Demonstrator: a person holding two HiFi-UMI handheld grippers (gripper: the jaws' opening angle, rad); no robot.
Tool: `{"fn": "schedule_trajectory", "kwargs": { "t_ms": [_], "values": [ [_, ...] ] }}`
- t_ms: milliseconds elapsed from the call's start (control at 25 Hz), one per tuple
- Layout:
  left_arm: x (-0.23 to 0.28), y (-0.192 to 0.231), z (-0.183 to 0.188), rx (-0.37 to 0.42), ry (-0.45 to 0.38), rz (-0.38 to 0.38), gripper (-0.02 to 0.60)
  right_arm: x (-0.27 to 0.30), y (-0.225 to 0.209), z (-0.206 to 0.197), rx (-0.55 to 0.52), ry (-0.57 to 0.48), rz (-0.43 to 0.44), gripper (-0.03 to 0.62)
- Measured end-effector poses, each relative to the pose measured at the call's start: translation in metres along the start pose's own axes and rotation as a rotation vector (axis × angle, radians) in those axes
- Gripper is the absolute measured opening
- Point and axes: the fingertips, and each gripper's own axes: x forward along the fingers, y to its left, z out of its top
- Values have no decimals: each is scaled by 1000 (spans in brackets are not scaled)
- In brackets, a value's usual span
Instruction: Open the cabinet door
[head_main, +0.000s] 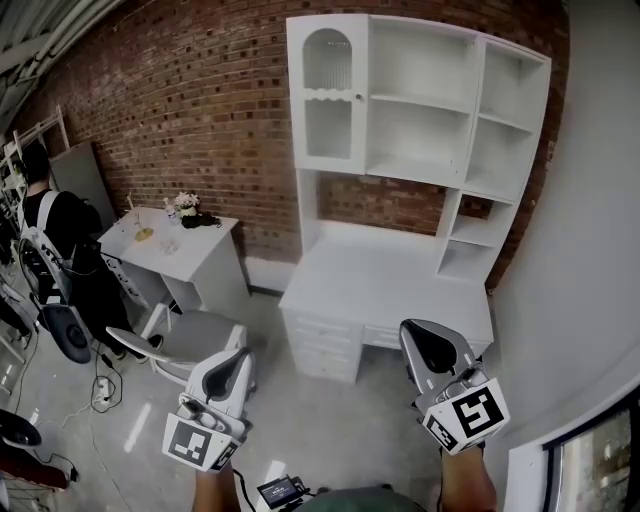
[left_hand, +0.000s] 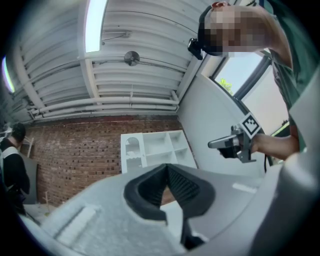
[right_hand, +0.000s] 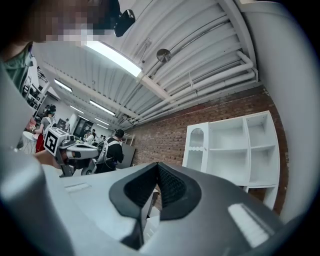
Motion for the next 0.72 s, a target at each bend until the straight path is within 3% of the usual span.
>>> {"fn": "schedule_trajectory", "kwargs": {
  "t_ms": [720],
  "values": [
    [2,38,-20,-31,-2,17,2,45,1,4,-17,-7,11,6]
  ]
}}
